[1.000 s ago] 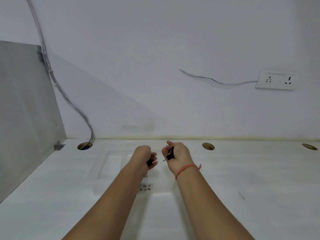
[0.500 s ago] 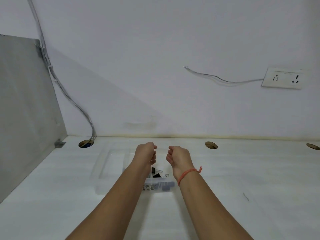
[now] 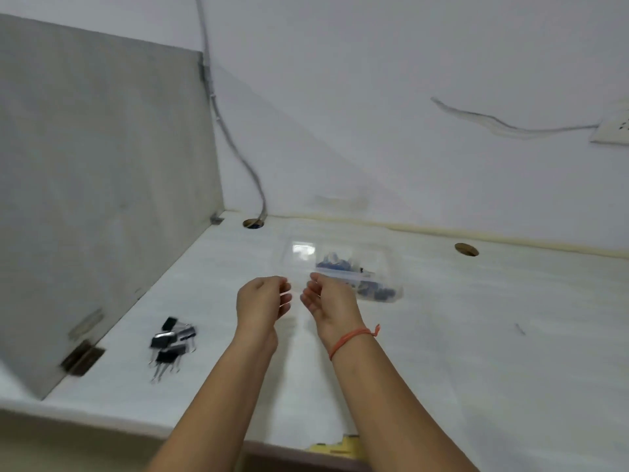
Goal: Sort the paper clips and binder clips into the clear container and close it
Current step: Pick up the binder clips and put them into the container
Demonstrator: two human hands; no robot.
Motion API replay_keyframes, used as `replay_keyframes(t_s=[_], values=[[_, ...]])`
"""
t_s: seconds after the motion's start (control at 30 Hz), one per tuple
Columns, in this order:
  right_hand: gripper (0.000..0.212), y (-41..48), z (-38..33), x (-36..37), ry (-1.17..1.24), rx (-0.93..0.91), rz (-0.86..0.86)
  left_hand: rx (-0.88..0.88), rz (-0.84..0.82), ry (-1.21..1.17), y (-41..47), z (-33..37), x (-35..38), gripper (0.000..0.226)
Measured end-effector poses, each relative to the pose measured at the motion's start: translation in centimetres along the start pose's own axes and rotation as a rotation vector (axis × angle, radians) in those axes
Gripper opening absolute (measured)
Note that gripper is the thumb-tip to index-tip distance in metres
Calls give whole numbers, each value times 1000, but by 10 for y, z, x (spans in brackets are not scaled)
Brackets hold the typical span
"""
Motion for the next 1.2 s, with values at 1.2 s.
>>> replay_keyframes(t_s=[1.2], values=[[18,17,71,4,-1061,-587,-193,428,18,632,59,-49,-101,48]])
Point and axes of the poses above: each hand's wrist, its own y-axis towards the middle knuckle, its own x-axis out of the palm, z = x × y, the point moved 2 cm from there along y, towards the middle knuckle, and after that the axes turned 14 degrees about z, right-handed, at the moved point
